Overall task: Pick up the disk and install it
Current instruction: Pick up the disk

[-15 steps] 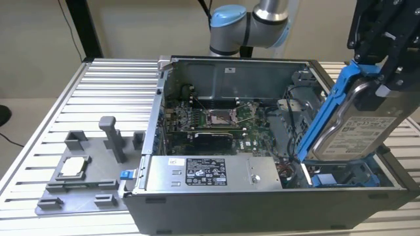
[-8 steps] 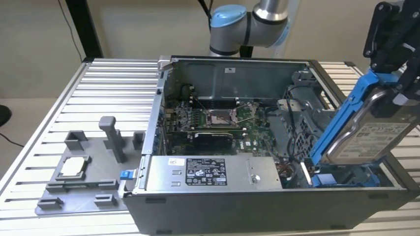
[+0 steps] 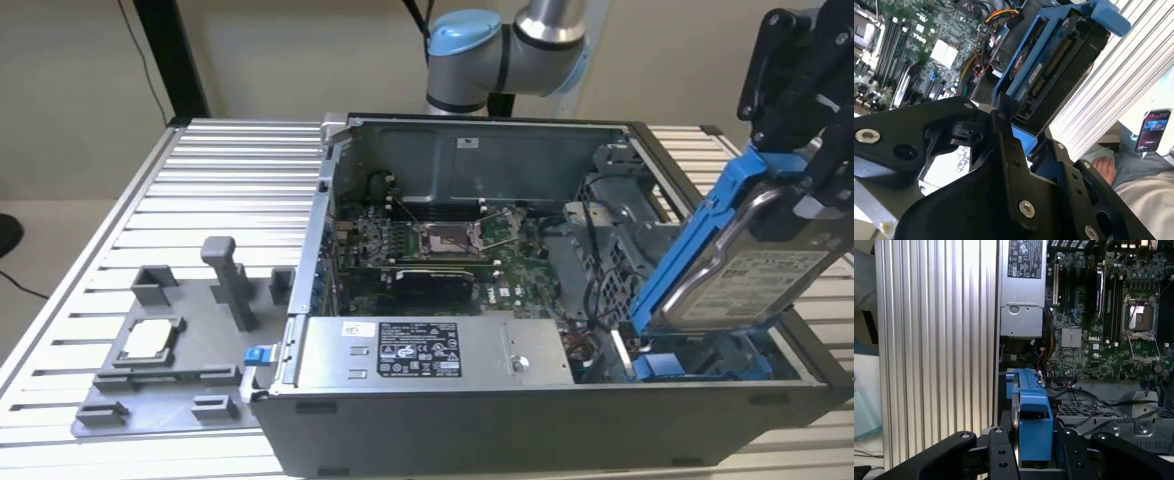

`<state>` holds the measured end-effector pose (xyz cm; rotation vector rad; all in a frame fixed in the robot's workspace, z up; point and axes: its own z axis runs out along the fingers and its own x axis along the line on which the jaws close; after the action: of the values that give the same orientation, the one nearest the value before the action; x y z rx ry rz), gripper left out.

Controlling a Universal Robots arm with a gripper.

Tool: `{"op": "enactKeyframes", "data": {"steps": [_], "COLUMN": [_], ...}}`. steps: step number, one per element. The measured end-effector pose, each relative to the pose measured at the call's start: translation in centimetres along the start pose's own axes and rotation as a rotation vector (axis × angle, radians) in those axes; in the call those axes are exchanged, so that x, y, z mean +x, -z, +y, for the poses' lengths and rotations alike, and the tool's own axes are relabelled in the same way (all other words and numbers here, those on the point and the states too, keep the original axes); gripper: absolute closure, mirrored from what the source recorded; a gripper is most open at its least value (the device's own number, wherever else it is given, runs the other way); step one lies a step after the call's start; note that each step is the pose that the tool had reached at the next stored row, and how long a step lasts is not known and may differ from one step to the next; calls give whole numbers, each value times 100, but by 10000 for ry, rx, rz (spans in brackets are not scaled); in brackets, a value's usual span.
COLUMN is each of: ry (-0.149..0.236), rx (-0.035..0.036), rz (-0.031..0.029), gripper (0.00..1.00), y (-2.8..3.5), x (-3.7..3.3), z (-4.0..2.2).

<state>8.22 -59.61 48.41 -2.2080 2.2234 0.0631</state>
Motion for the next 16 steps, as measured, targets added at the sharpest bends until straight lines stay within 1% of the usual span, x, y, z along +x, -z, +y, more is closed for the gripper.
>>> {"op": "enactKeyframes", "data": {"steps": [1, 2, 3, 4, 5, 7, 11, 16], "ry": [2, 5, 9, 11, 12, -14, -40, -41], "rx": [19, 32, 38, 44, 60, 128, 195, 197], "rz": [-59, -132, -256, -359, -406, -417, -415, -413], "gripper": [100, 100, 100, 100, 100, 100, 100, 100], "y": [-7, -13, -17, -18, -20, -47, -115, -164], "x": [3, 11, 29, 54, 83, 100, 103, 104], "z": [-1, -1, -1, -2, -1, -3, -4, -6]}}
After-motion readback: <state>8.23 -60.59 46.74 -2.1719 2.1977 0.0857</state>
